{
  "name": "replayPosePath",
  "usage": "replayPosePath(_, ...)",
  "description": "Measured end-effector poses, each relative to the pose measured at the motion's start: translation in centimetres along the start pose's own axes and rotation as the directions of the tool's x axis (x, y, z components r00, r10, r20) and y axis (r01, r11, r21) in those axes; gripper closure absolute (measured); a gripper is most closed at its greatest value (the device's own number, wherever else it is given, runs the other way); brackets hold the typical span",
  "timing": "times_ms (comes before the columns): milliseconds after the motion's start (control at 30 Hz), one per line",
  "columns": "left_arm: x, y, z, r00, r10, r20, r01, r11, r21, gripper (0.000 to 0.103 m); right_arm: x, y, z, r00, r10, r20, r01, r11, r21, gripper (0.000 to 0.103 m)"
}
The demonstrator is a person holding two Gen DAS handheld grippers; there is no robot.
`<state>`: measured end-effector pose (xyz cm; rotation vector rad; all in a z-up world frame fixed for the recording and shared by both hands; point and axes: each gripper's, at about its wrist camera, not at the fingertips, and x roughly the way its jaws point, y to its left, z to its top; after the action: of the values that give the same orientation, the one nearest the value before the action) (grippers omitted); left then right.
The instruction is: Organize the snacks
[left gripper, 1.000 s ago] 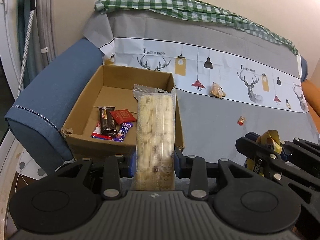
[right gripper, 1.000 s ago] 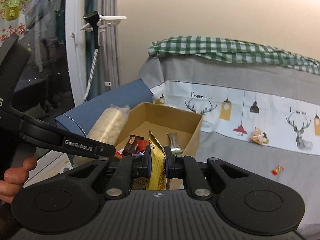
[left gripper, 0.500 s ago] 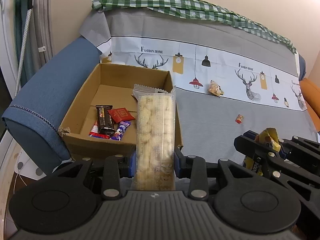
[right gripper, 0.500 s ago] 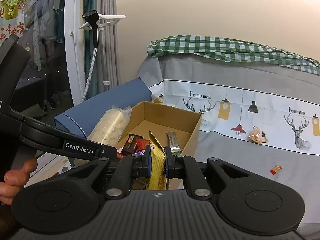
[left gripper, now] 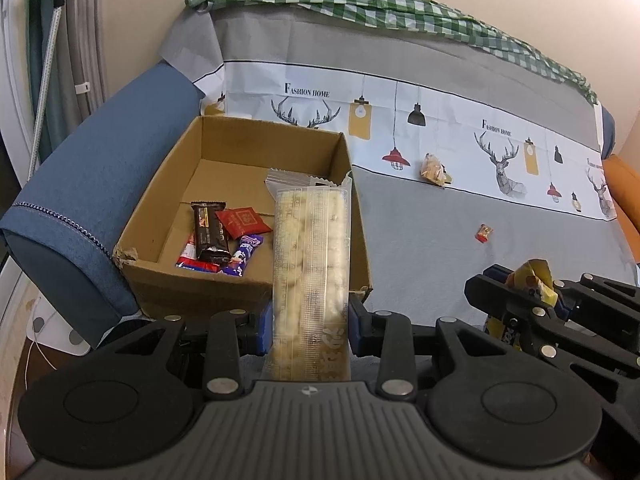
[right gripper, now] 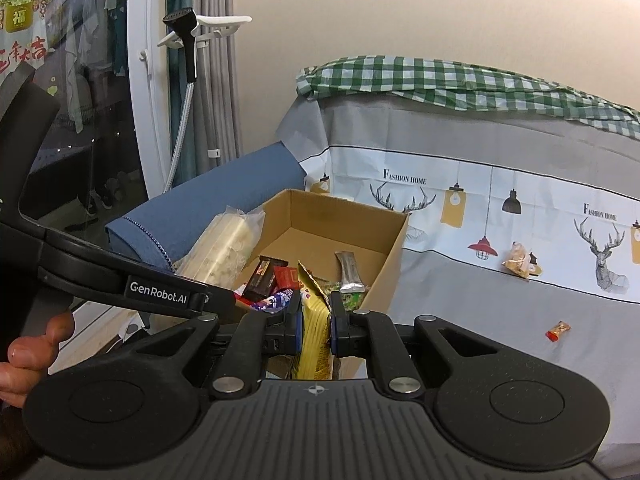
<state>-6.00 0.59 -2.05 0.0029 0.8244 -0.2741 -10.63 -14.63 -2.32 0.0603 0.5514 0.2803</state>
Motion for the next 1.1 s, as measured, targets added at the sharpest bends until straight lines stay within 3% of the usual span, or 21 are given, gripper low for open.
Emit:
replayPosePath(267,1.0,1.1,0.6,1.000,0.017,0.007,-0.017,1.000,-0.023,0.064,1.5,0.1,0.4,0.999,-0.003,-0.032,0.002,1.000,-0.015,0.091)
replayPosePath(567,2.0,3.5,3.6,0.999,0.047,0.027,-0.045,0.998,-0.054,0.064,3.8,-0.5,2.6,1.000,-0.015,-0.013,0.015,1.000,-0.008,0.091)
replayPosePath(1100,6.5,6.2,8.6,0.995,0.094,0.023,-0.092,0.993,-0.079,0.064,10.9,-0.4,6.3,1.000,0.029,-0.011,-0.029,0.999,-0.016,0.091)
